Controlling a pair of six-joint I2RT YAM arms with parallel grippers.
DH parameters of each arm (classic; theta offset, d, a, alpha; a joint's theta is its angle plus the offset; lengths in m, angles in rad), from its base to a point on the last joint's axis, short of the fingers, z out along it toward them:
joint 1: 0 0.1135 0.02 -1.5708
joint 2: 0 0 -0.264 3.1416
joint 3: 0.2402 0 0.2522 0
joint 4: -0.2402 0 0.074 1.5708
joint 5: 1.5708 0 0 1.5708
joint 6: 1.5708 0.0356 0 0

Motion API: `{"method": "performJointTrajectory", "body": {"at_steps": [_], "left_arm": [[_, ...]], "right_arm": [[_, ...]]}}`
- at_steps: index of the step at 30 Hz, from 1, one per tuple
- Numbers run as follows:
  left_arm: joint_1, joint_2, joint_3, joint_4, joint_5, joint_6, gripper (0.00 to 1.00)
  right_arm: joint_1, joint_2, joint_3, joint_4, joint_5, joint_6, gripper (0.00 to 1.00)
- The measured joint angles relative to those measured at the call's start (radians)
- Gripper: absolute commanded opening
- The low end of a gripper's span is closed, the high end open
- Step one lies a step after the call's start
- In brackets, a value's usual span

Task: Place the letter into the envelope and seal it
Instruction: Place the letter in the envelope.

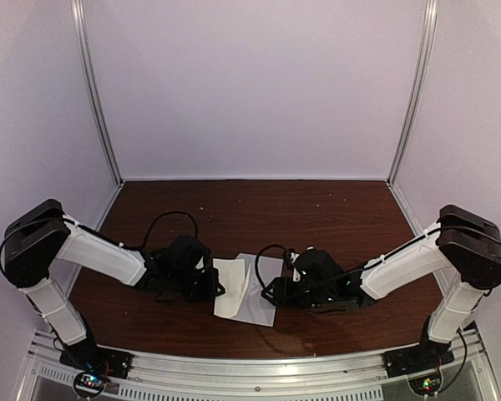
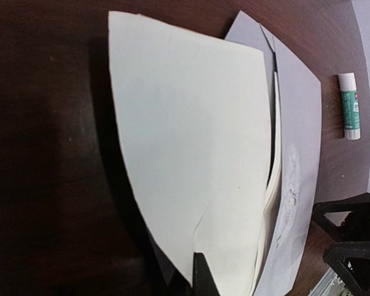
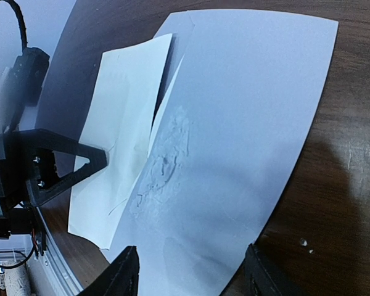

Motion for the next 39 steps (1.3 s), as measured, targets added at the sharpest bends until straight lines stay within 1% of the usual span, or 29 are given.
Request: {"method": "performJointTrajectory", "body": {"at_steps": [11,16,18,20,27,33,39], "left_arm": [[-0.003,-0.012,0.021,-0.07,-0.008,0.026,0.0],[-0.008,-0.012,0.054,-0.136,-0.027,0.053,0.0],[-0.01,-0.012,0.064,-0.156,-0.034,0.066,0.0],[-0.013,-0.012,0.069,-0.169,-0.038,0.078,0.0],[-0.027,-0.011,0.072,-0.177,-0.044,0.119,0.0],[-0.026,-0.008,0.072,-0.175,-0.043,0.132,0.0],[-0.027,0.011,0.072,-0.134,-0.006,0.135,0.0]], "right_arm": [[0.008,0.0,0.0,0.001,-0.01,0.0,0.6],[0.012,0.0,0.0,0.004,-0.011,-0.001,0.62],[0.013,0.0,0.0,0.005,-0.011,-0.002,0.66],[0.014,-0.003,0.0,0.006,-0.011,-0.006,0.68],[0.014,-0.002,0.006,-0.001,-0.012,-0.024,0.67],[0.012,0.05,0.043,0.039,-0.021,-0.026,0.67],[0.012,0.073,0.059,0.063,-0.04,-0.035,0.66]]}}
